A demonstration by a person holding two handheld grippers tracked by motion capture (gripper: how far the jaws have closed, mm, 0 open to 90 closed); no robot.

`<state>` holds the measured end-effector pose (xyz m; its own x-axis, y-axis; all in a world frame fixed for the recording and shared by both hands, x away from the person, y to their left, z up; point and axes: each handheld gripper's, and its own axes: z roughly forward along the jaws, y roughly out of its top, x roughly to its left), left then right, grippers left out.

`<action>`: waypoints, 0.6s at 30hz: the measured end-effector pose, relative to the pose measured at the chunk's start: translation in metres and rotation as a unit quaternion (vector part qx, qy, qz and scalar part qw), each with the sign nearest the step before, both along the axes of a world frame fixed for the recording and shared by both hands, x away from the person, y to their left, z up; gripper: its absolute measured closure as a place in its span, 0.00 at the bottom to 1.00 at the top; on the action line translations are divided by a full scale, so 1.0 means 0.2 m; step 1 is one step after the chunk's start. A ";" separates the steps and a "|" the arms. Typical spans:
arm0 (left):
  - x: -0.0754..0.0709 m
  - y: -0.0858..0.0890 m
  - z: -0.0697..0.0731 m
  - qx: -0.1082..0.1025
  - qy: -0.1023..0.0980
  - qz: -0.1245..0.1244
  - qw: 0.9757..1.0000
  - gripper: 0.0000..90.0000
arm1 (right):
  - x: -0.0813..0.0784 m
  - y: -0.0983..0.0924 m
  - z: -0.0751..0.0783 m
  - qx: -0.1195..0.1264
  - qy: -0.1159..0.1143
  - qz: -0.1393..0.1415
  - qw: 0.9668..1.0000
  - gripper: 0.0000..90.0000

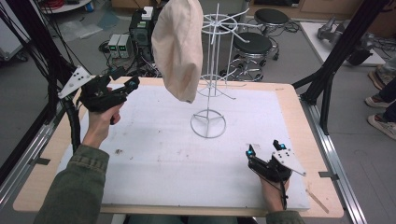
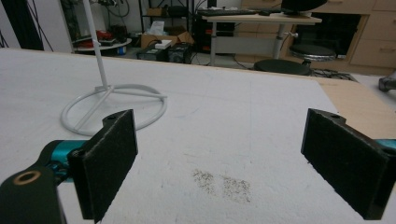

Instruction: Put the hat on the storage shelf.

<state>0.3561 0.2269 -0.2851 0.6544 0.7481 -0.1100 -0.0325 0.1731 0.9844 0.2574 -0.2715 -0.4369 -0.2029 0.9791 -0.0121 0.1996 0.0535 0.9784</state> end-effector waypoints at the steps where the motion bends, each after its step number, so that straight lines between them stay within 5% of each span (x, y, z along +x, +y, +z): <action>1: -0.01 0.01 -0.02 0.001 0.002 0.004 1.000 0.34 | 0.00 0.00 0.00 0.000 0.000 0.000 1.000 0.11; 18: -0.16 0.12 -0.24 0.027 0.019 0.043 0.999 0.34 | 0.00 0.00 0.00 0.003 0.003 -0.003 1.000 0.11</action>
<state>0.3247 0.2512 -0.3338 0.5837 0.8067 -0.0918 -0.0080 0.1188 0.9929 0.2572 -0.2714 -0.4370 -0.1966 0.9805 -0.0058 0.2048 0.0469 0.9777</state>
